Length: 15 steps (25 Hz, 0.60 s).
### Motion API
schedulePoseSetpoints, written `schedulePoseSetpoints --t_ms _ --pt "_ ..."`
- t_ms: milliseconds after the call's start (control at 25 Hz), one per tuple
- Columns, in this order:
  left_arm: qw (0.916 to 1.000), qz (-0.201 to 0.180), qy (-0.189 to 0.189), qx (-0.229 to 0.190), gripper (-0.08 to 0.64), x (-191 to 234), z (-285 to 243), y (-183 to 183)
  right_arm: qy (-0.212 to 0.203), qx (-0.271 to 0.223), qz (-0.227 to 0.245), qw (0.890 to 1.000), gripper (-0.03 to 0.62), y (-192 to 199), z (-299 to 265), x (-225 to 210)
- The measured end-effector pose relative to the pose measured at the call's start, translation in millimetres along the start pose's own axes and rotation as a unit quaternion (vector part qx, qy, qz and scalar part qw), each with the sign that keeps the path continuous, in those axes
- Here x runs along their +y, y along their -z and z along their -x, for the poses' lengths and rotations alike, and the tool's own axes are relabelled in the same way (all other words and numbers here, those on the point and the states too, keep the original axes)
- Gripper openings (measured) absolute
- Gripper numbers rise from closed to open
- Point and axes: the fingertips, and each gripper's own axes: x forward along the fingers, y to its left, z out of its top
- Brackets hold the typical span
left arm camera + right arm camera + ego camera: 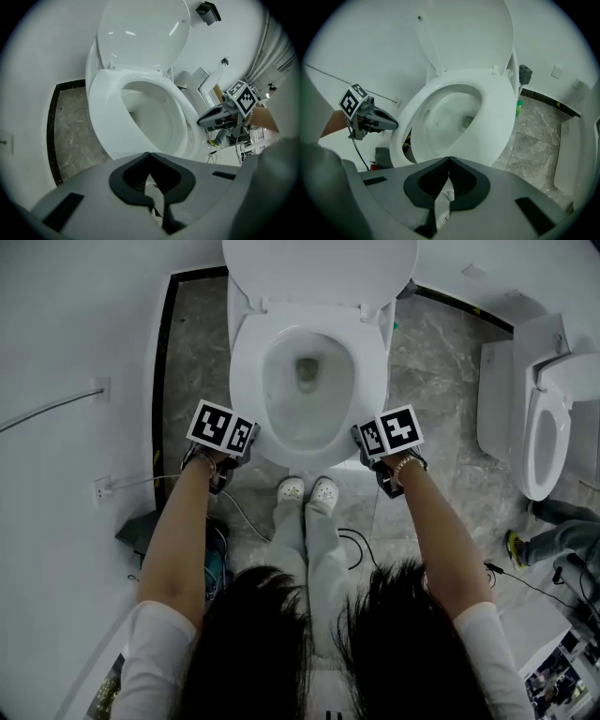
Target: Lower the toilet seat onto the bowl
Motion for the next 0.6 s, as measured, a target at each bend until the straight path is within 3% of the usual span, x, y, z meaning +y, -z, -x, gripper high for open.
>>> schedulePoseSetpoints --t_ms 600 --pt "0.9986 0.042 -0.03 0.011 0.009 17 -33 9 0.036 -0.003 -0.053 0.998 0.028 8 -32 -16"
